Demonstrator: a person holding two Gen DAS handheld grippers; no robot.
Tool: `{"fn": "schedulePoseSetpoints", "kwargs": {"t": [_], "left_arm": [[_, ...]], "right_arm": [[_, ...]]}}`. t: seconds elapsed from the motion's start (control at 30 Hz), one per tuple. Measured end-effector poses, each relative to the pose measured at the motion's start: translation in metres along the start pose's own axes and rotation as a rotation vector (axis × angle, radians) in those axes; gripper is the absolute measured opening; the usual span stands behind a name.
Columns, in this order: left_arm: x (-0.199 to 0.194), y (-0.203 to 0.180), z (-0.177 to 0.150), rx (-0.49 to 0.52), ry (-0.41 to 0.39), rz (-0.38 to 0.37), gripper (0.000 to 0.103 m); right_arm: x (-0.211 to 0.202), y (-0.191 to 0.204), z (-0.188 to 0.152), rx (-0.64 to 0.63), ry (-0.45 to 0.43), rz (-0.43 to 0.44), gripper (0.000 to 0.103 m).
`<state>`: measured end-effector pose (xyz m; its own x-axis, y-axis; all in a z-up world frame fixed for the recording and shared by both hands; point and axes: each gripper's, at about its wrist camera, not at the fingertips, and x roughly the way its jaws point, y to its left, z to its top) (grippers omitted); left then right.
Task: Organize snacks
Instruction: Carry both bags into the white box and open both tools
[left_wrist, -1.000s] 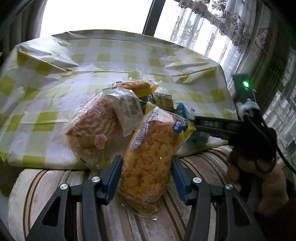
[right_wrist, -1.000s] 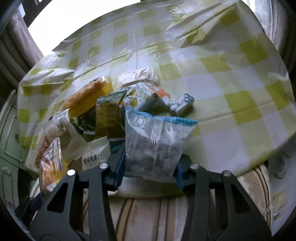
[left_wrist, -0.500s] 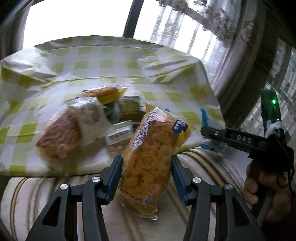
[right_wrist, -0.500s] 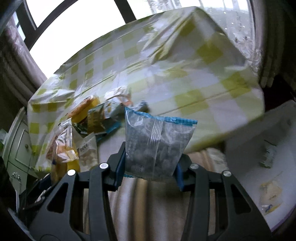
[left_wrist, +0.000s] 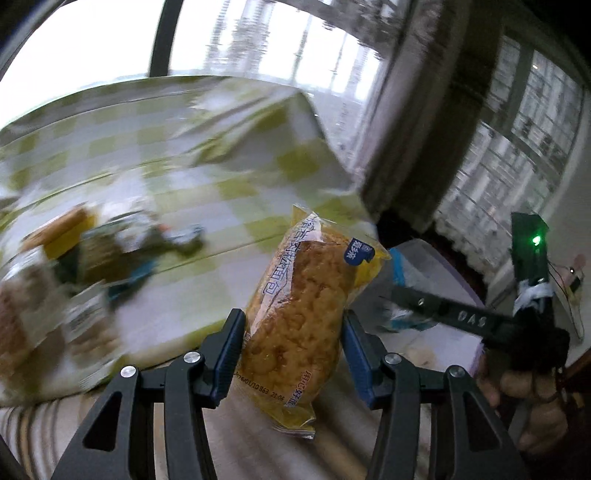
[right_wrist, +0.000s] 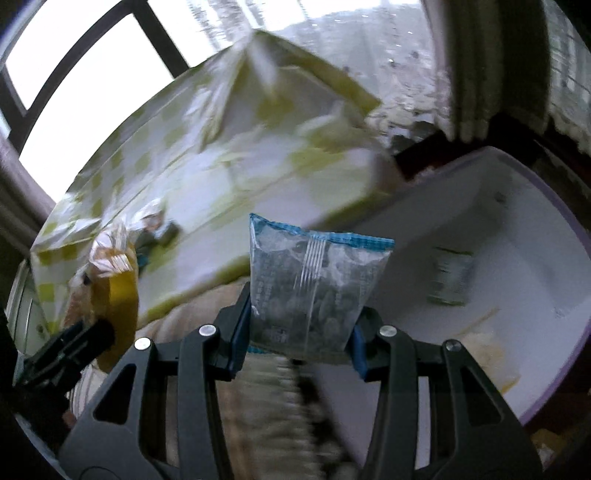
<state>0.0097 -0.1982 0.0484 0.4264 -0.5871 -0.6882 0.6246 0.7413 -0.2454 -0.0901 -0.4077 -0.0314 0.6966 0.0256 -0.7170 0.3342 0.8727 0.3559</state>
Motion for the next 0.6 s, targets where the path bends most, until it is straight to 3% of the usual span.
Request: {"fn": "schedulePoseSetpoints", "kwargs": {"t": [0.3,0.6], "left_arm": [[0.053,-0.068,0.022,0.105,0.075,-0.125,0.053],[0.081,-0.097,0.024,0.124,0.142,-0.174,0.054]], "right_arm": [[0.005,-0.065,-0.006,0.100,0.021,-0.113,0.049],[0.008,-0.091,-0.011,0.151,0.045,-0.135,0.052]]}}
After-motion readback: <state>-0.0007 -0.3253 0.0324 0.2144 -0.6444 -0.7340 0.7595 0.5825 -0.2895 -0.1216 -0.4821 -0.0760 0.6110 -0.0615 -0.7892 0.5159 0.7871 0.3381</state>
